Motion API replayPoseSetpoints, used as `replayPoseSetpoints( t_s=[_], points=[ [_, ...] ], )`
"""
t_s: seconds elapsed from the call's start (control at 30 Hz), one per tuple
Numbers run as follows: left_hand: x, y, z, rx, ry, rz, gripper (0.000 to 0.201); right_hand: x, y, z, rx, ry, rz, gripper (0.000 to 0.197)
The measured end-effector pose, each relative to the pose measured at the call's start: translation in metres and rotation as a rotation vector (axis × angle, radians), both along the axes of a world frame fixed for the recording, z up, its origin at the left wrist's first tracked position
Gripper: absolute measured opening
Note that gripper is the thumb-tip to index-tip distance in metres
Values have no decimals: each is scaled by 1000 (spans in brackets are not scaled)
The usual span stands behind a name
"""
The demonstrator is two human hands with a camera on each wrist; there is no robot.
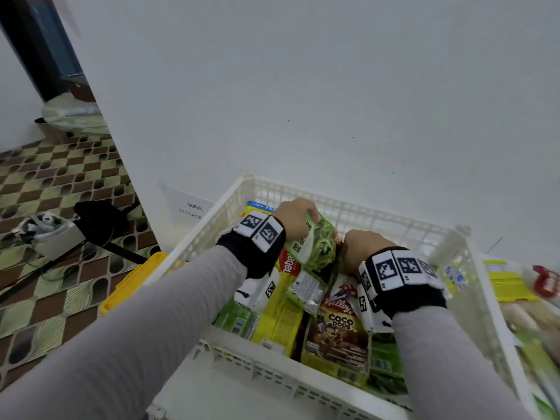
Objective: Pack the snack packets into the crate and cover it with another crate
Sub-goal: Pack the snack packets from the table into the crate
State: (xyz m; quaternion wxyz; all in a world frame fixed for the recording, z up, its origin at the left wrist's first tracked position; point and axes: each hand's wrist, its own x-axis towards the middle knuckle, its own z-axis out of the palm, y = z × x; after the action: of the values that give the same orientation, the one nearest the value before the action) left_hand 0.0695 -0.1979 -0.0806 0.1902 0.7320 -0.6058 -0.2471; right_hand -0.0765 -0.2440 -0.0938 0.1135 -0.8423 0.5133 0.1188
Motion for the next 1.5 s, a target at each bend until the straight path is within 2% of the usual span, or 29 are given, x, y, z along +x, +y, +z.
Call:
replayPoseSetpoints(
  t_s=[0.17,0.3,0.37,0.47,0.63,0.7,0.77,0.87,0.93,1.0,1.07,1.13,1.2,1.27,1.33,1.4,1.5],
  points=[
    [30,10,7,-138,137,154,32,12,16,12,195,-94,132,23],
    [51,19,0,-121,51,233,33,24,30,1,181,-30,84,81],
    [58,23,-10,-74,-9,268,34,31,35,-7,129,-7,63,92],
    [68,24,-20,-14,-163,282,37,37,38,-14,75,-7,38,84],
    [69,18,-26,28,-445,196,29,35,30,-6,113,-98,24,43],
    [69,17,-29,0,-508,154,32,28,23,1,114,-183,-14,37],
    [69,14,-32,-40,-508,60,44,21,15,8,123,-298,-64,42],
    [67,14,-34,40,-348,-95,66,18,5,16,168,-578,-147,44],
    [67,14,-37,127,-346,-134,73,23,5,16,204,-777,-168,42],
    [68,14,-38,169,-363,-130,73,32,8,12,190,-885,-164,48],
    [69,14,-38,193,-370,-136,74,40,12,6,118,-823,-121,60],
    [68,13,-37,221,-388,-154,75,44,20,1,14,-631,-57,66],
    [68,13,-37,250,-406,-168,76,47,31,-3,-81,-440,56,62],
    [68,13,-36,282,-424,-172,75,51,42,-8,-36,-282,177,61],
    [68,13,-36,309,-438,-170,75,53,45,-15,91,-134,219,75],
    [68,14,-35,327,-438,-155,75,55,42,-19,129,-67,205,81],
    [69,15,-34,332,-415,-143,76,57,40,-22,120,-21,187,78]
  ],
)
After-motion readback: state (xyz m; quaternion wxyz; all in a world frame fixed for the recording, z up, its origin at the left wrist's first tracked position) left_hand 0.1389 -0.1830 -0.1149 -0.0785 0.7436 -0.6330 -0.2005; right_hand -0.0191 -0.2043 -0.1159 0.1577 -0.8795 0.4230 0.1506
